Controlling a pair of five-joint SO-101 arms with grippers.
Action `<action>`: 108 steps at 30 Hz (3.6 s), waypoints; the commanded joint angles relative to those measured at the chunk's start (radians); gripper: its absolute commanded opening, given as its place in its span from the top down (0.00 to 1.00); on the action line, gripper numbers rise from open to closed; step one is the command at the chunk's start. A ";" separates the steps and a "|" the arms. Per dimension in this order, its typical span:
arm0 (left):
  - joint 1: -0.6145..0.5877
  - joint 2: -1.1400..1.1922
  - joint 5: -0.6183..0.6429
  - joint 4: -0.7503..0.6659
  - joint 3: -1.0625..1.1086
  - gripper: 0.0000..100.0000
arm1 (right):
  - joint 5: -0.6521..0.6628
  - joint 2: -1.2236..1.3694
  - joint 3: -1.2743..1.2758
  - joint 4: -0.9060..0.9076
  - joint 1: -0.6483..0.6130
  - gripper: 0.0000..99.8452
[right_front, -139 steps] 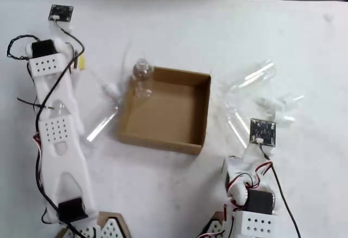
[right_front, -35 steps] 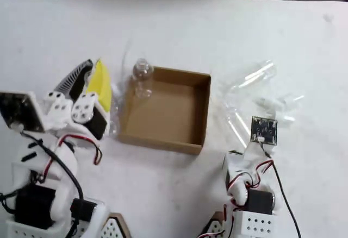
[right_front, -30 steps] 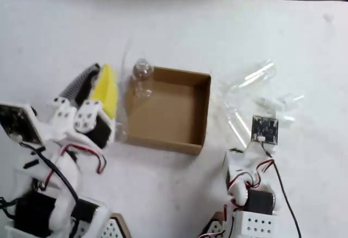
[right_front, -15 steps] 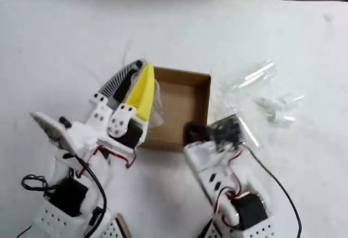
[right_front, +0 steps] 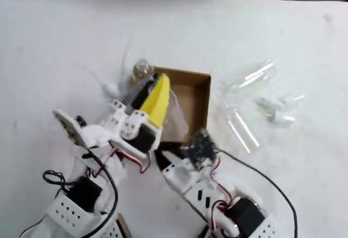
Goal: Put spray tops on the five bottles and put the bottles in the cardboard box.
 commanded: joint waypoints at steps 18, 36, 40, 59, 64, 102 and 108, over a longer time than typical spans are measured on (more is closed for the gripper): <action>-0.054 -0.008 -0.029 0.117 -0.164 0.98 | 0.008 -0.002 0.021 0.007 0.189 0.99; -0.099 0.657 -0.143 -0.160 -0.339 0.98 | 0.002 0.004 0.270 -0.433 0.918 0.99; -0.119 0.794 -0.164 -0.278 -0.345 0.98 | 0.006 0.004 0.270 -0.404 0.918 0.99; -0.117 1.314 -0.313 -0.700 -0.479 0.98 | 0.009 0.005 0.270 -0.384 0.920 0.99; -0.120 1.425 -0.313 -0.701 -0.559 0.98 | 0.009 0.007 0.270 -0.384 0.920 0.99; -0.165 1.664 -0.321 -0.836 -0.647 0.98 | 0.009 0.007 0.270 -0.384 0.918 0.99; -0.165 1.666 -0.319 -0.836 -0.640 0.98 | 0.009 0.007 0.270 -0.384 0.918 0.99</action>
